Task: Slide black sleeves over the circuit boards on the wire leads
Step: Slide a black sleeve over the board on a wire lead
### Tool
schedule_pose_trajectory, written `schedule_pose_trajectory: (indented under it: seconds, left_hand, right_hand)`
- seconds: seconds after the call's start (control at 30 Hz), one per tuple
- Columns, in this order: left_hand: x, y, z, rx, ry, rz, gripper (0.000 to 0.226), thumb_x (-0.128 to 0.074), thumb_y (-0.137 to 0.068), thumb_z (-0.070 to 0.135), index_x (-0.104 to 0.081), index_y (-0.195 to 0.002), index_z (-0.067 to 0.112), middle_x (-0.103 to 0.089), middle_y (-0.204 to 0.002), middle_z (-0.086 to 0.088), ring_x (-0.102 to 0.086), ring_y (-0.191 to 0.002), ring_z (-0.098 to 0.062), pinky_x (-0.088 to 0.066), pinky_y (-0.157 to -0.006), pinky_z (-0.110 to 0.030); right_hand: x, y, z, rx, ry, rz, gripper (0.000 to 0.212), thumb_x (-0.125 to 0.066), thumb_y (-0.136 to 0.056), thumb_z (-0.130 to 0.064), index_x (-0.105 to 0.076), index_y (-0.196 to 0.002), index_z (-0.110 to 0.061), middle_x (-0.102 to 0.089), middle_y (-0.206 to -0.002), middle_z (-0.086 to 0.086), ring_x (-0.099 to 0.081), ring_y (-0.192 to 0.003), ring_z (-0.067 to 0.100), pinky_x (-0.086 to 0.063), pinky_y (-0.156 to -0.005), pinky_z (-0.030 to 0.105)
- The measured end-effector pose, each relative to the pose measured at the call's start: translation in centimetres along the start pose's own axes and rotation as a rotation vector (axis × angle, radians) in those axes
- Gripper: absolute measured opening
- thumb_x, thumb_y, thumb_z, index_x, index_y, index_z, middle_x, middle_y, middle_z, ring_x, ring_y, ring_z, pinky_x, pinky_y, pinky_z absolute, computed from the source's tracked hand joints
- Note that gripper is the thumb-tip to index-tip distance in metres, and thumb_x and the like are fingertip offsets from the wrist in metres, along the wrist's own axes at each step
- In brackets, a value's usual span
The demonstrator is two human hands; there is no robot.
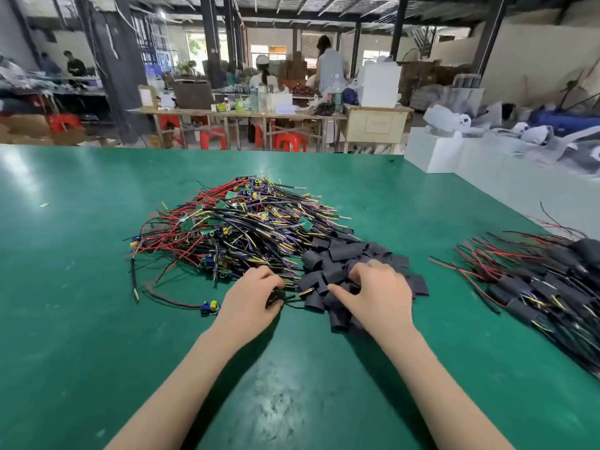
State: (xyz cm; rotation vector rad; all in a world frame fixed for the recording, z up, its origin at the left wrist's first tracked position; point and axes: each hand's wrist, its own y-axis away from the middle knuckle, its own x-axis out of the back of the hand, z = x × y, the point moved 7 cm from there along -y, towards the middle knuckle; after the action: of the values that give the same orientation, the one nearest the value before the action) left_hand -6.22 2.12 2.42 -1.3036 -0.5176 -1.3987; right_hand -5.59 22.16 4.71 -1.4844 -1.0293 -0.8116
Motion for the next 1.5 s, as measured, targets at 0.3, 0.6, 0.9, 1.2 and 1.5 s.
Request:
schedule_pose_trajectory:
  seconds: [0.3, 0.6, 0.9, 1.2, 1.5]
  left_hand:
    - [0.0, 0.3, -0.1, -0.039, 0.106, 0.115, 0.013, -0.063, -0.088, 0.008, -0.066, -0.094, 0.019, -0.051, -0.087, 0.014, -0.054, -0.092, -0.016, -0.046, -0.066, -0.029]
    - [0.7, 0.7, 0.4, -0.147, 0.294, 0.132, 0.032, -0.067, -0.08, -0.006, -0.059, -0.104, 0.014, -0.056, -0.084, 0.008, -0.05, -0.072, -0.004, -0.042, -0.07, -0.018]
    - [5.0, 1.2, -3.4, -0.007, 0.325, -0.121, 0.033, -0.07, -0.076, 0.0, -0.067, -0.091, 0.03, -0.065, -0.094, 0.013, -0.056, -0.085, -0.005, -0.039, -0.075, -0.01]
    - [2.2, 1.7, -3.7, 0.041, 0.13, -0.276, 0.009, -0.07, -0.086, 0.021, -0.063, -0.083, 0.025, -0.065, -0.085, 0.01, -0.059, -0.082, -0.012, -0.05, -0.079, -0.033]
    - [4.2, 0.9, -2.2, 0.037, 0.802, 0.14, 0.02, -0.062, -0.091, 0.001, -0.069, -0.096, 0.018, -0.072, -0.076, -0.003, -0.056, -0.058, -0.011, -0.049, -0.059, -0.019]
  right_hand:
    - [-1.1, 0.6, 0.8, -0.04, -0.197, -0.025, 0.037, -0.067, -0.078, -0.054, -0.069, -0.101, -0.025, -0.065, -0.096, -0.004, -0.059, -0.094, 0.02, -0.046, -0.075, 0.029]
    - [-0.6, 1.2, 1.2, 0.127, -0.318, -0.181, 0.049, -0.08, -0.065, -0.049, -0.069, -0.108, -0.029, -0.059, -0.086, -0.01, -0.051, -0.075, 0.009, -0.046, -0.072, 0.028]
    - [0.9, 0.9, 1.6, 0.033, -0.49, 0.016, 0.025, -0.076, -0.074, -0.017, -0.071, -0.097, -0.026, -0.07, -0.083, -0.009, -0.062, -0.07, 0.009, -0.051, -0.075, 0.026]
    - [-0.6, 1.1, 3.0, -0.259, -1.066, -0.148, 0.019, -0.074, -0.079, -0.001, -0.068, -0.093, -0.012, -0.07, -0.08, 0.014, -0.069, -0.058, 0.019, -0.056, -0.051, 0.026]
    - [0.3, 0.8, 3.7, -0.29, -1.473, -0.048, 0.03, -0.076, -0.071, 0.008, -0.068, -0.096, -0.007, -0.055, -0.059, -0.01, -0.05, -0.046, 0.009, -0.046, -0.052, 0.015]
